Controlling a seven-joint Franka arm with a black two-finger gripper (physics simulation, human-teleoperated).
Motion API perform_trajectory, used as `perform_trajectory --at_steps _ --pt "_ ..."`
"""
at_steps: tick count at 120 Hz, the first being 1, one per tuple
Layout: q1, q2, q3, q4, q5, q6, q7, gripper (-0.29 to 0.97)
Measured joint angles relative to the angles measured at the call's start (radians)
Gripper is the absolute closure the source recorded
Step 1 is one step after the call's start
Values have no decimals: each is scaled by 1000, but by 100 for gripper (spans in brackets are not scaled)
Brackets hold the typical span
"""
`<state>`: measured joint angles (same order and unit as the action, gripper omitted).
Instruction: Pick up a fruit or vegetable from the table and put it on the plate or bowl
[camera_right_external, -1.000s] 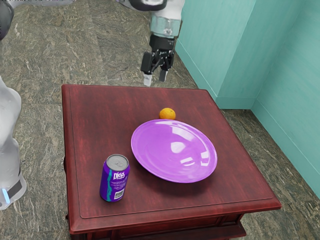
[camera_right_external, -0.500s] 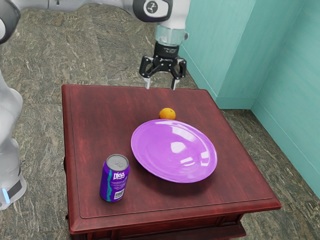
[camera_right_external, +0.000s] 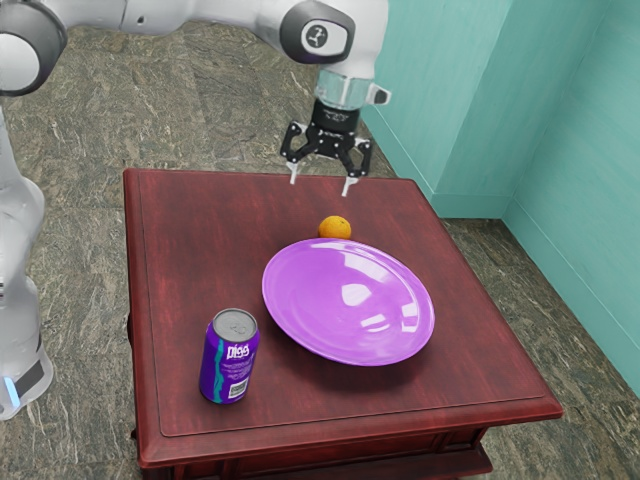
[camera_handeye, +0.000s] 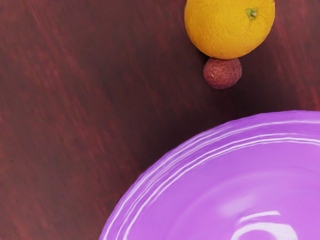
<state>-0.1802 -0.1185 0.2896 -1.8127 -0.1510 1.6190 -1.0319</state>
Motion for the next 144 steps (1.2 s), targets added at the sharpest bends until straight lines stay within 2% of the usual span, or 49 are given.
perform_trajectory --at_steps 52,66,91,117,144 --pt "197 118 2 23 -11 11 176 0" --pt "236 181 -1 82 -12 24 205 0" --pt "125 218 -6 115 -43 66 245 0" --pt "155 209 0 101 -64 87 273 0" --pt "142 247 -4 102 -89 106 294 0"
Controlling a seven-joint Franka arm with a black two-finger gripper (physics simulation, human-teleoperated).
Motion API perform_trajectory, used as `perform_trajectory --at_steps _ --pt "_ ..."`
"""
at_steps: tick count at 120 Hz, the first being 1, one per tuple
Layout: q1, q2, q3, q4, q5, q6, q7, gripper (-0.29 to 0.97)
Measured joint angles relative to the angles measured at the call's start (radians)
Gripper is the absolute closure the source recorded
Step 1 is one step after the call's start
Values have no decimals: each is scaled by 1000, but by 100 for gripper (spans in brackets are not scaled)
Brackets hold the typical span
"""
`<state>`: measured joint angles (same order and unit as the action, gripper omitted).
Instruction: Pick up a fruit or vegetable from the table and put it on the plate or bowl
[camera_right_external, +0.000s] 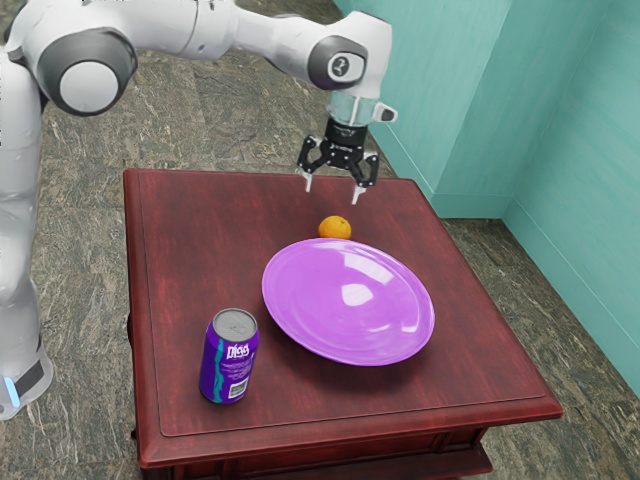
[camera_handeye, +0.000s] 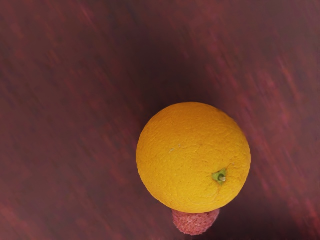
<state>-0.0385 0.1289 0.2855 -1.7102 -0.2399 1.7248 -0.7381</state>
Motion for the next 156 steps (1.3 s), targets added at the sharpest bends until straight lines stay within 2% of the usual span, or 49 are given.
perform_trajectory --at_steps 31,88,156 --pt "3 35 -3 -9 -41 12 16 0" --pt "26 60 -3 -20 -50 48 33 0" --pt "23 125 -8 -21 -110 111 44 0"
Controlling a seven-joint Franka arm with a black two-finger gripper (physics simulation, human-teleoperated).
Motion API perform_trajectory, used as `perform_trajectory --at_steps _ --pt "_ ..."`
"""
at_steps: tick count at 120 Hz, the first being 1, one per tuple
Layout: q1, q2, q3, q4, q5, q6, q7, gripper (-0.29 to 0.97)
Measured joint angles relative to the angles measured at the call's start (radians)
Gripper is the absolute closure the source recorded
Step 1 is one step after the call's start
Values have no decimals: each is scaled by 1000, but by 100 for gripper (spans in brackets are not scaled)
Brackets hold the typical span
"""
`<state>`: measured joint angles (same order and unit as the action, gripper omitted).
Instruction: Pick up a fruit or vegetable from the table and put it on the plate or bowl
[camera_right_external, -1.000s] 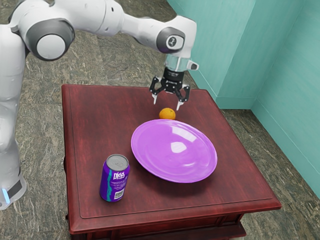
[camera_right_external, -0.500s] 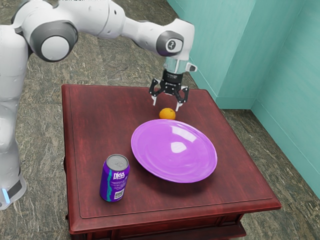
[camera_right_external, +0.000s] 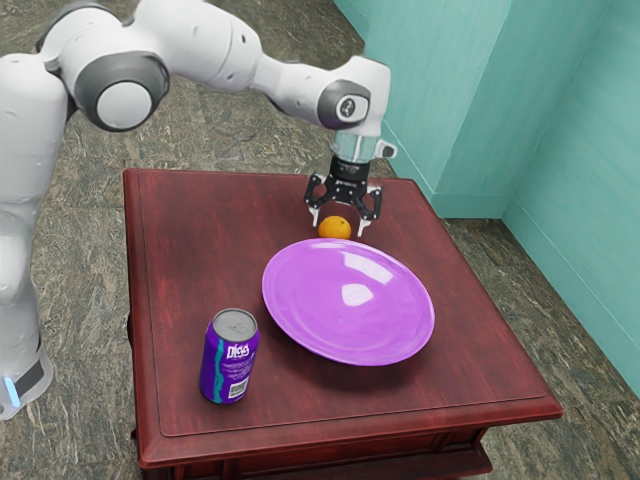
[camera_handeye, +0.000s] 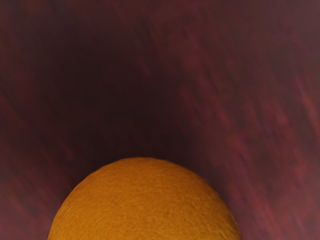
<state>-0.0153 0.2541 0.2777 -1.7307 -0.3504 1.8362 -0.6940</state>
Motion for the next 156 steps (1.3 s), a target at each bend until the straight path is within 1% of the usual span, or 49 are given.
perform_trajectory --at_steps 58,82,88,97,106,116,128,137,156 --pt "2 29 -2 1 -13 5 5 0" --pt "0 45 -2 1 -29 7 6 0" --pt "-2 46 -3 2 -30 7 5 5" --pt "-3 43 -2 2 -30 6 5 17" --pt "-1 40 -2 2 -31 6 4 22" --pt "1 38 0 2 -26 6 3 32" --pt "4 35 4 2 -17 5 0 34" --pt "5 9 9 3 0 5 -2 35" --pt "0 -145 11 1 86 4 -23 36"
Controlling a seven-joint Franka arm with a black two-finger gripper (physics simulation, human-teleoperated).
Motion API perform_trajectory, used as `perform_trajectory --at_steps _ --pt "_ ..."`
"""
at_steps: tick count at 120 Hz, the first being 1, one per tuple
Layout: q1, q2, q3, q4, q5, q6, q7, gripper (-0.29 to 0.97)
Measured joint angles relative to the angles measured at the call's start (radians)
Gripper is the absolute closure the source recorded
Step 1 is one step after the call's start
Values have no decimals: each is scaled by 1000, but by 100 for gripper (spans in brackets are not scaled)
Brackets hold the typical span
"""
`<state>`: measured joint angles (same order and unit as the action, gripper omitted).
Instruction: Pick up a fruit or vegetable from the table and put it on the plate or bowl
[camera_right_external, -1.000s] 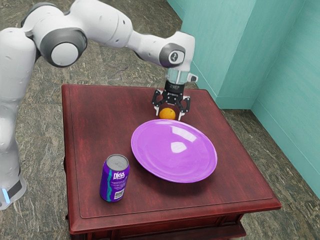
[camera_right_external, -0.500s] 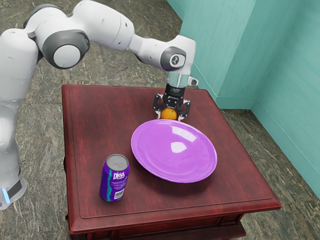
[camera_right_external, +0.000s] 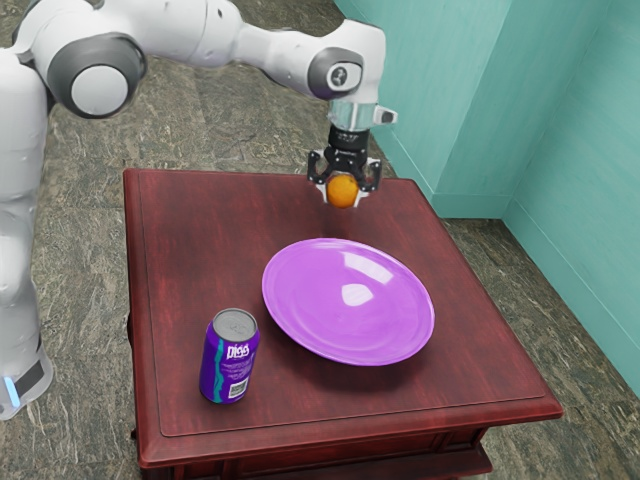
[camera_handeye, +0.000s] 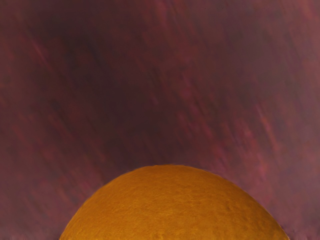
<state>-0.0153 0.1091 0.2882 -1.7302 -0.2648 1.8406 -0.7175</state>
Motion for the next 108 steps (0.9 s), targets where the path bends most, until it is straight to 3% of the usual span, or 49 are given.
perform_trajectory --at_steps 15,45,87,108 --pt "-11 -93 -1 0 48 0 -20 35" --pt "-55 -137 -1 -2 74 -1 -76 35" --pt "-385 -139 -4 1 78 -1 -144 36" --pt "-438 -133 -4 1 79 -1 -166 36"
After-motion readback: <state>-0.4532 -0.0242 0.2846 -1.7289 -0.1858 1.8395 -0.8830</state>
